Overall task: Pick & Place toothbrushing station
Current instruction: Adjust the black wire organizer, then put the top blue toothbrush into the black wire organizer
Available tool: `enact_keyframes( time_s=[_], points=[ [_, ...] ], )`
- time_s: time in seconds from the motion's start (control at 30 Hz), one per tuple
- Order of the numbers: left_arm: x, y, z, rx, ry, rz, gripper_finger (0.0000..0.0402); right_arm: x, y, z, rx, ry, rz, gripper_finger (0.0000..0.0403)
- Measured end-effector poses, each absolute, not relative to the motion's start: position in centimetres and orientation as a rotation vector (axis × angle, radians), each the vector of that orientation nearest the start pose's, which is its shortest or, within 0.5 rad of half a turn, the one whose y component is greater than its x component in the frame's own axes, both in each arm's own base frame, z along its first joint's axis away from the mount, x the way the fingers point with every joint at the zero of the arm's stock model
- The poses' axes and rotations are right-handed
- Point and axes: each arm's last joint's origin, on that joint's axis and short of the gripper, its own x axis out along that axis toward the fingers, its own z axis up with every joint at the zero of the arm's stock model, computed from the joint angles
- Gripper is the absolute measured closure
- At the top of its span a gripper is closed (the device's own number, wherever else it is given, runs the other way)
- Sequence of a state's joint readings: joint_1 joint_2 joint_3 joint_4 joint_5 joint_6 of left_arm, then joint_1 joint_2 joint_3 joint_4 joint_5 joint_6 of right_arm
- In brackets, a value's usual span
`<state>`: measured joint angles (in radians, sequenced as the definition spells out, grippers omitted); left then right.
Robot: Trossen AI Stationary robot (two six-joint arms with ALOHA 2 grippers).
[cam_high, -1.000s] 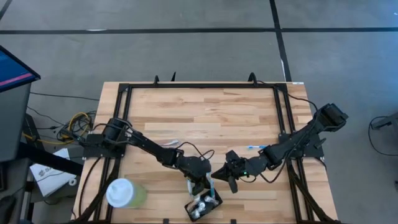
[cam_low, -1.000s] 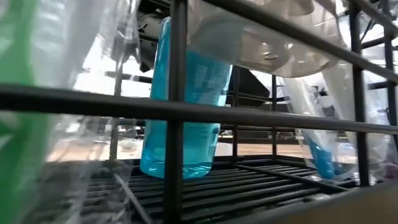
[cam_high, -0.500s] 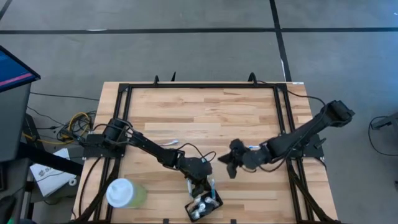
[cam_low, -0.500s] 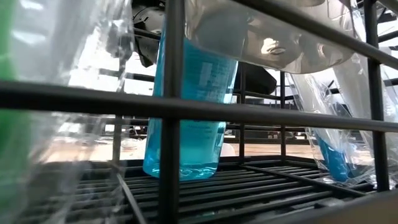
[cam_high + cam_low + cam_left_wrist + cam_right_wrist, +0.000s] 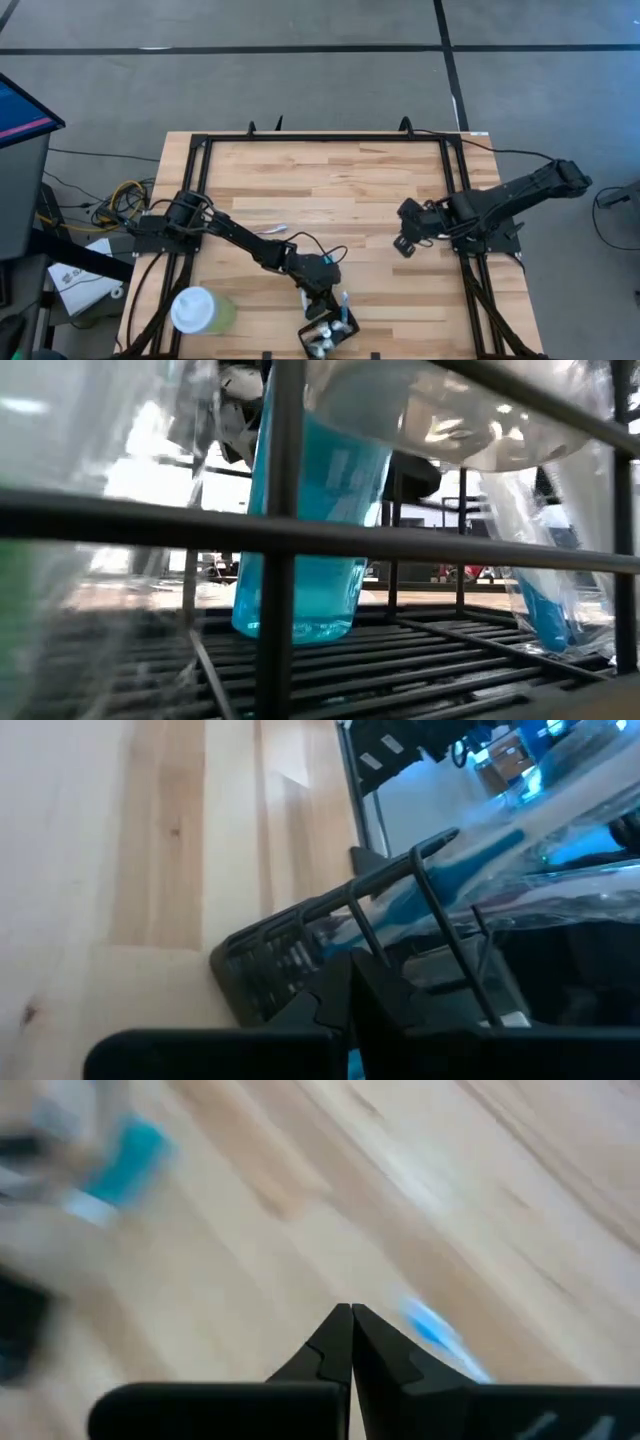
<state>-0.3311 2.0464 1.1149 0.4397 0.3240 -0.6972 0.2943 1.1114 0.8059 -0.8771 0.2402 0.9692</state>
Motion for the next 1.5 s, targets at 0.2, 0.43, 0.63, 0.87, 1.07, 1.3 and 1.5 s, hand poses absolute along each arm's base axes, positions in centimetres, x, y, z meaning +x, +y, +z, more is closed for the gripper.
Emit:
enact_keyframes(
  time_s=[0.2,0.43,0.63,0.87,1.07,1.3,1.5],
  points=[
    [39.6,-13.0,12.9,-0.647,0.727,-0.366,0.0401,17.6,3.8,22.6,0.394,1.252,-0.474,0.0378],
    [39.9,-11.3,12.9,-0.654,0.736,-0.295,0.0401,18.0,4.5,21.4,0.22,1.418,-0.29,0.0279],
    [39.4,-9.7,13.6,-0.636,0.792,-0.194,0.0401,18.7,5.3,19.7,0.094,1.45,-0.195,0.0199],
    [38.6,-9.1,15.3,-0.579,0.813,-0.147,0.0401,16.6,4.6,17.7,0.165,1.378,-0.248,0.0178],
    [37.3,-8.6,16.7,-0.549,0.777,-0.096,0.0401,15.2,4.0,17.1,0.213,1.331,-0.276,0.019],
    [34.2,-6.8,17.9,-0.585,0.73,0.011,0.0401,15.6,3.8,16.7,0.226,1.343,-0.306,0.0196],
    [31.9,-6.2,18.9,-0.575,0.678,0.047,0.0379,16.5,4.1,15.8,0.22,1.366,-0.31,0.0187]
  ],
)
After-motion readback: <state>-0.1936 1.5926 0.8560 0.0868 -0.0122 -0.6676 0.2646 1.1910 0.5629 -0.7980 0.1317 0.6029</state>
